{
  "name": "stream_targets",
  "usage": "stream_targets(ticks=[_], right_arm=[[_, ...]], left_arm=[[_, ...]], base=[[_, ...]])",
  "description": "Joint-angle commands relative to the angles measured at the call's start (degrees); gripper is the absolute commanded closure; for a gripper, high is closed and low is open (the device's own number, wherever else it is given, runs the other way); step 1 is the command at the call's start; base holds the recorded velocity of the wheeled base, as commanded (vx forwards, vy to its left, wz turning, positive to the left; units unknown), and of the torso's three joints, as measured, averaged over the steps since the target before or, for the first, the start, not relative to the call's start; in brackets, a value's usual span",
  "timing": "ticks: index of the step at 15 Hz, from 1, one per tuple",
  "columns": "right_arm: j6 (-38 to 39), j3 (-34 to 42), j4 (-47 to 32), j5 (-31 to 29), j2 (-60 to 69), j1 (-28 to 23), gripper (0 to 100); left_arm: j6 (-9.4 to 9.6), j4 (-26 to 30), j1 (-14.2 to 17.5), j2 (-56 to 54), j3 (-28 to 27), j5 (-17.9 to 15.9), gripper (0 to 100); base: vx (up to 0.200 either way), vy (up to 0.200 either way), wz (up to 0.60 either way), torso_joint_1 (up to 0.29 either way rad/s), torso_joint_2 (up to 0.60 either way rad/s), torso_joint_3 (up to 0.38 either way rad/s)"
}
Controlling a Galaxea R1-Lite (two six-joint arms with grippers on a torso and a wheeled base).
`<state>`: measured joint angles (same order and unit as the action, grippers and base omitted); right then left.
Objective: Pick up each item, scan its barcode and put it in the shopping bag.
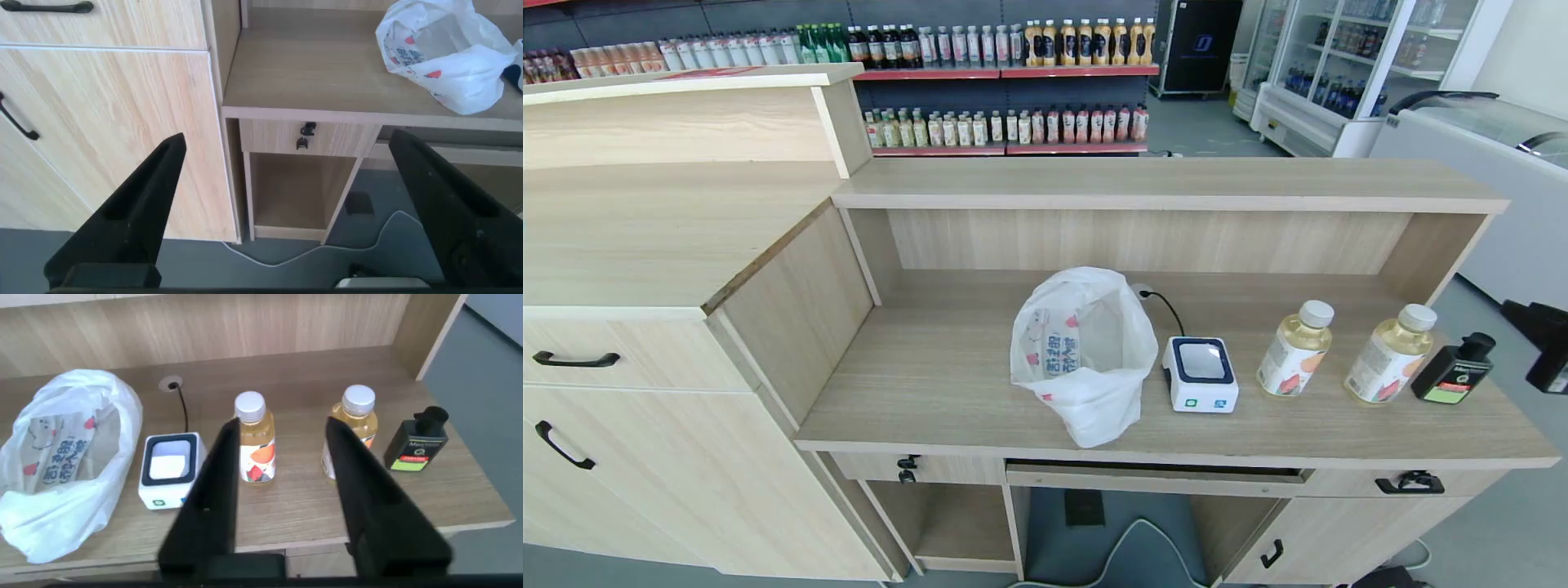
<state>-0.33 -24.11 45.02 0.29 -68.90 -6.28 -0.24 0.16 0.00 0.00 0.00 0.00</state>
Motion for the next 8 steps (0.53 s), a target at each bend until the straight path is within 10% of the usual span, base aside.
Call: stream_targets(ticks=[1,8], right_arm=[[-0.2,4.8,13.7,1.5,-19.3,-2.6,0],[0.3,6.3,32.9,3.3,-42.5,-4.1,0]], left_arm=[[-0.02,0.0,0.0,0.0,0.0,0.0,0],[-0.02,0.0,0.0,0.0,0.0,0.0,0]], base=[[0.0,0.0,0.0,0.0,0.0,0.0],[0.0,0.0,0.0,0.0,0.0,0.0]])
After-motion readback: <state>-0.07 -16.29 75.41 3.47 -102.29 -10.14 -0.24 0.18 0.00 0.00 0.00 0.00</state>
